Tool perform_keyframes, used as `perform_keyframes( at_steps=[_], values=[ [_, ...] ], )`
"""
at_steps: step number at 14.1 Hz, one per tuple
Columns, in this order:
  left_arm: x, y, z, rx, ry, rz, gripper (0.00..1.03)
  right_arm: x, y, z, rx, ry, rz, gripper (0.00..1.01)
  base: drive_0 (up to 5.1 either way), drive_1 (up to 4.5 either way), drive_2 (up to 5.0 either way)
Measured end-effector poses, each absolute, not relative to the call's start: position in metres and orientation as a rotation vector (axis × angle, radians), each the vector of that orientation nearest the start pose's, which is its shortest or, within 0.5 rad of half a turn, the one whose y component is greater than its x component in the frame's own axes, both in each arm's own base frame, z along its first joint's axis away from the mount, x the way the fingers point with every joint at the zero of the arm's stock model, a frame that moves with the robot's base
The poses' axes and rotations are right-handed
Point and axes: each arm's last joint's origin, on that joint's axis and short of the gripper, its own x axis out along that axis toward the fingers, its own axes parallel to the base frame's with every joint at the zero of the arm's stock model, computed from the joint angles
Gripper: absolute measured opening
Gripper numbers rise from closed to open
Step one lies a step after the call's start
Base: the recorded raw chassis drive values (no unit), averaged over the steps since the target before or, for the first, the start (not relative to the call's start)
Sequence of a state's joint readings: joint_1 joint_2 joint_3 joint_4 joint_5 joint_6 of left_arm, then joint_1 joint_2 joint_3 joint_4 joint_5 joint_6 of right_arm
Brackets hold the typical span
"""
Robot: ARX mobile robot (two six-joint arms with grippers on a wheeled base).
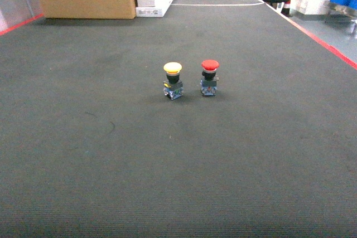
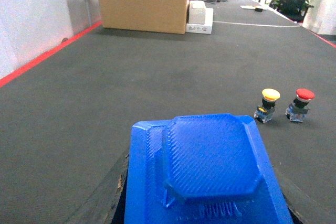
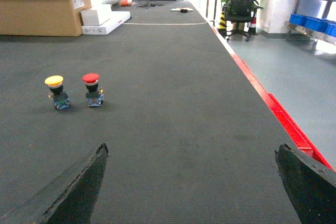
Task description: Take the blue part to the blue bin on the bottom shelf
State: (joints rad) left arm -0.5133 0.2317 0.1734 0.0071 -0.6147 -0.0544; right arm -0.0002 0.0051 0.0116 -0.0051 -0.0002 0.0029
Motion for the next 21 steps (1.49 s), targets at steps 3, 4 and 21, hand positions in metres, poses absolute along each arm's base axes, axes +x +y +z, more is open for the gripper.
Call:
perform_keyframes(
  at_steps=[3, 4, 21],
  values=[
    [0.0974, -0.0357, 0.2051, -0.026, 0.04, 0.103, 0.44, 0.0973, 0.0, 0.1666, 0.003, -0.001, 0.0, 0.98, 0.0, 0.0, 0.0],
    [0.0974, -0.0357, 0.2051, -0.026, 0.04, 0.103, 0.44, 0.0973, 0.0, 0.1666, 0.002, -0.001, 0.0, 0.98, 0.0, 0.0, 0.0],
    [0.0977, -0.0354, 0.2046, -0.024, 0.042, 0.112, 0.44, 0.0973, 0.0, 0.1666, 0.002, -0.002, 0.0, 0.98, -1.2, -2.08, -0.2]
  ],
)
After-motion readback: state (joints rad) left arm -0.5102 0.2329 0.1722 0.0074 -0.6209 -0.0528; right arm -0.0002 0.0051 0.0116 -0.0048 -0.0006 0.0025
